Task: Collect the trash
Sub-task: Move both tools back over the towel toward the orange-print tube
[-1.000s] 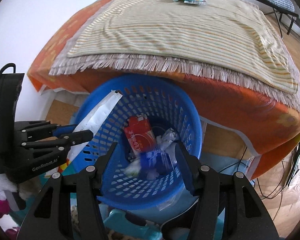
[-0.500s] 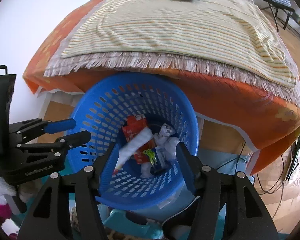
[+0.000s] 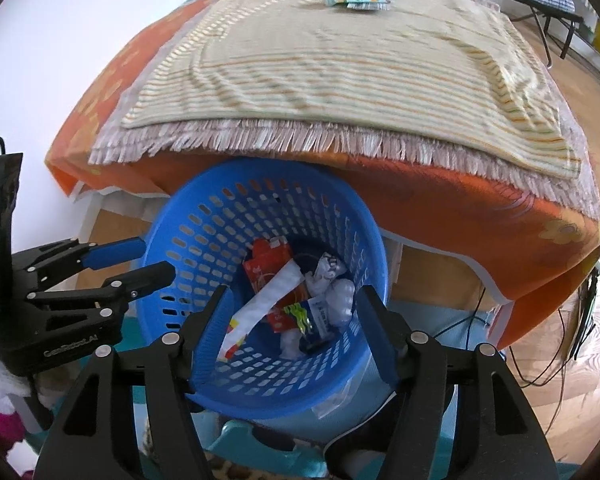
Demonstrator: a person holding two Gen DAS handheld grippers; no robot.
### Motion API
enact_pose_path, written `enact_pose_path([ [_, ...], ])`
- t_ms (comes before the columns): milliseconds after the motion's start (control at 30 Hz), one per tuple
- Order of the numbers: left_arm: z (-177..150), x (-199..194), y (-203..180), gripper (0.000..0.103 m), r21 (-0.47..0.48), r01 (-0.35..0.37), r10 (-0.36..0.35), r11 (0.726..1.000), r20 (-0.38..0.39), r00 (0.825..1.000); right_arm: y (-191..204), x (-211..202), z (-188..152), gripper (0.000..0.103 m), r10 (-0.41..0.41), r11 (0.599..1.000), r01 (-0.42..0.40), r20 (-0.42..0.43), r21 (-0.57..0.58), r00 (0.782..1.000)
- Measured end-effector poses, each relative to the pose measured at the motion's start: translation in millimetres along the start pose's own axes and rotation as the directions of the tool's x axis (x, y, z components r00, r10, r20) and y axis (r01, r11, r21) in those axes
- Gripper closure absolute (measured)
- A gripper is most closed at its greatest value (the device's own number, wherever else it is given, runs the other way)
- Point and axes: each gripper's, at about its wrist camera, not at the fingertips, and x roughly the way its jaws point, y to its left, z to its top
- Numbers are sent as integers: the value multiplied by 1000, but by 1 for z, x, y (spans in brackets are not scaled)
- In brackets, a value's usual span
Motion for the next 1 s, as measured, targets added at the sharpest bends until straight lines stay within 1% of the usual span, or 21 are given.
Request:
enact_pose_path([
  [200,10,-20,-9,55,40,-9,6,999,58,998,-4,-13,8,39,-6,1000,6,37,3,999],
  [433,23,-34,-18,53,78,-12,4,997,101,995,-9,-26,20,38,-19,1000,19,73,-4,997],
  [533,30,-36,-19,49,85,-10,1,996,114,994,-10,-31,27,38,-32,999,34,89,-14,995],
  [867,57,-37,-20,49,109,-14,-1,994,142,990,-20,-45,58,34,-70,997,75,142,-32,987],
  [933,66,-35,-19,45,117,-18,1,993,144,990,-23,-47,66,33,-75,996,81,151,-31,986],
  [1000,75,-32,-17,44,123,-21,3,992,146,989,-29,-49,75,32,-82,996,88,158,-27,984],
])
